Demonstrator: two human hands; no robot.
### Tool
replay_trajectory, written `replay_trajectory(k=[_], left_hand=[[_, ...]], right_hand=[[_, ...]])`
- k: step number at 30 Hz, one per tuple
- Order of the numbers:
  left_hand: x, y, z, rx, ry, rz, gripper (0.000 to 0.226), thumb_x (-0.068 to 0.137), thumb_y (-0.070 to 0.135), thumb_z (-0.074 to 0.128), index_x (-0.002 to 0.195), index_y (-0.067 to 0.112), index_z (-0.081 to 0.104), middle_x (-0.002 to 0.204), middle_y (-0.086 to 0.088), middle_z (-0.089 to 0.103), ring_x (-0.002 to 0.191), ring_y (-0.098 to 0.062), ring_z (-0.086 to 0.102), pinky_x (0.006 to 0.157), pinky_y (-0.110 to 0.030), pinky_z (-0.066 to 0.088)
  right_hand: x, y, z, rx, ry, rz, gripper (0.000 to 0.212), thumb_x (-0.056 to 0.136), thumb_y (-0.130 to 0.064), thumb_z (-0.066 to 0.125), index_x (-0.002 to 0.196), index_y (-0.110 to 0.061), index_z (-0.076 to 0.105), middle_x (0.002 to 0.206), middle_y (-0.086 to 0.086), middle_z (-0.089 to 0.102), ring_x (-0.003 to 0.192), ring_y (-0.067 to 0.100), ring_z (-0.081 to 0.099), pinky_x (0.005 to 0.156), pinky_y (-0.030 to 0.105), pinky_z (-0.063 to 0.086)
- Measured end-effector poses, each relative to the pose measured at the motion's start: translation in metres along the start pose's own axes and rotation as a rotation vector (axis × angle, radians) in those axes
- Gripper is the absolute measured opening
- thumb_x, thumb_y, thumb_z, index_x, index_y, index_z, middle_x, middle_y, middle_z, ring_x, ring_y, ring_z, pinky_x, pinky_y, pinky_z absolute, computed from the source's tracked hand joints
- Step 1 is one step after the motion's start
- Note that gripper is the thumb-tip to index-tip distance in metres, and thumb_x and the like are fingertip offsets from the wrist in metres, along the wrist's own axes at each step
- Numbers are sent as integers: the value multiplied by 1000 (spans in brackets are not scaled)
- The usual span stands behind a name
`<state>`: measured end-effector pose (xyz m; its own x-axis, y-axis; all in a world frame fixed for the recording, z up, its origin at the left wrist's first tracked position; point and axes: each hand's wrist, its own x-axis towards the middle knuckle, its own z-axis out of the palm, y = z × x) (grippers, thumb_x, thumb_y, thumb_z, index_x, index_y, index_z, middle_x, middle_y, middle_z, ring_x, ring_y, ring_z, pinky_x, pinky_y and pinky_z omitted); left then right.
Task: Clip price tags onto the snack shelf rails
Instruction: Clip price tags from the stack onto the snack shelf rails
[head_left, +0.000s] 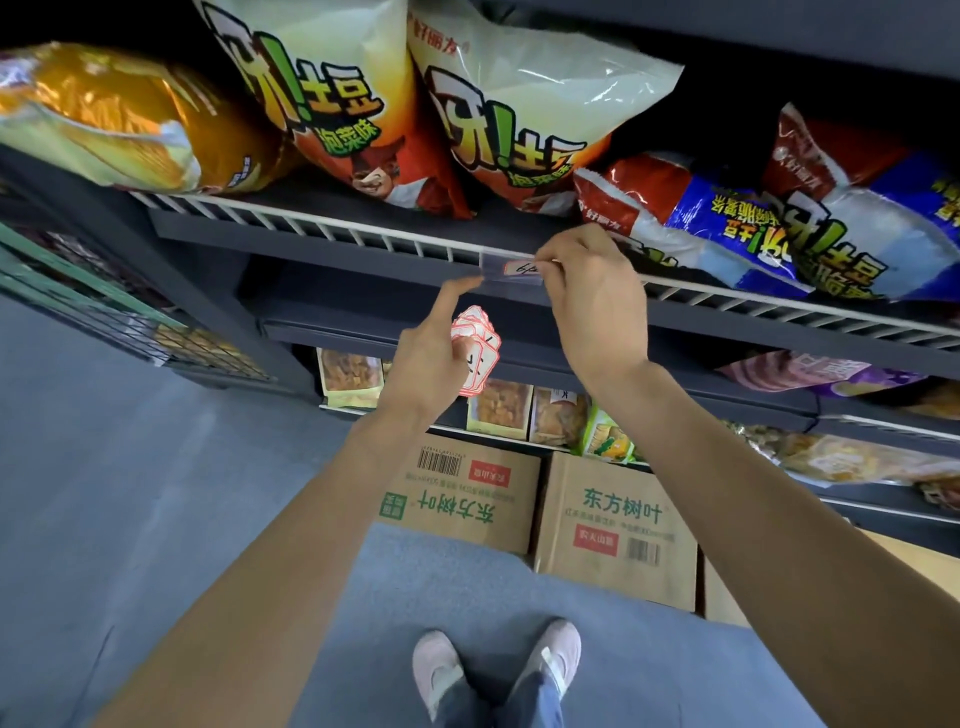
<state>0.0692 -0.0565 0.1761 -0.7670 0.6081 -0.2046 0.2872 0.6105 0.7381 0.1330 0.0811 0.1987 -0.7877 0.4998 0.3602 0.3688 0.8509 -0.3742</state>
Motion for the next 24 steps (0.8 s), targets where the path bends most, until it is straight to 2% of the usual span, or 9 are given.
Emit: replay_trajectory(k=[4,7,10,14,18,20,24], left_hand=[[3,-2,-2,0,-16,17,65,91,-4,38,138,39,30,60,2,42,60,-10,45,47,-17,33],[8,-4,-3,-6,-13,24,64,90,-4,38,137,39,32,61,2,44,61,-11,45,47,-19,32],[9,-5,-4,-19,-36,17,64,91,-4,38,136,41,32,65,-2,47,65,-12,45,49,-20,33],[8,-5,-4,-39,-56,29,64,91,-4,38,137,40,31,67,-6,48,67,-14,45,51,-20,34],[10,-7,-3,-47,-60,36,65,91,-4,39,137,40,30,69,-4,49,78,-22,50,51,-19,33],[10,-7,-4,-39,-69,35,66,90,-5,39,137,41,30,70,-2,49,81,-23,50,50,-19,32],[10,-3,-8,-36,-78,37,65,91,-4,40,138,40,30,81,-10,55,78,-21,51,47,-19,32]], right_hand=[[-3,-1,13,-71,-2,-15,14,73,3,70,87,-2,68,95,14,58,71,30,58,47,34,49],[-3,-1,18,-152,1,-41,25,61,10,77,81,-4,69,86,11,60,66,27,59,39,25,41],[-2,-6,15,-255,15,-108,34,51,13,78,78,-7,69,77,10,60,61,26,59,37,21,34],[-2,-11,13,-361,51,-99,34,50,9,77,76,-10,66,67,8,59,48,24,54,41,17,21],[-10,-11,17,-348,74,-96,33,52,12,69,79,-7,69,75,10,63,54,26,58,40,19,30],[-15,-12,17,-339,56,-59,37,53,13,73,83,-7,69,83,11,63,61,28,60,40,21,31],[-23,-15,18,-322,15,-13,39,58,5,81,92,-9,70,96,9,62,76,27,61,39,22,30]])
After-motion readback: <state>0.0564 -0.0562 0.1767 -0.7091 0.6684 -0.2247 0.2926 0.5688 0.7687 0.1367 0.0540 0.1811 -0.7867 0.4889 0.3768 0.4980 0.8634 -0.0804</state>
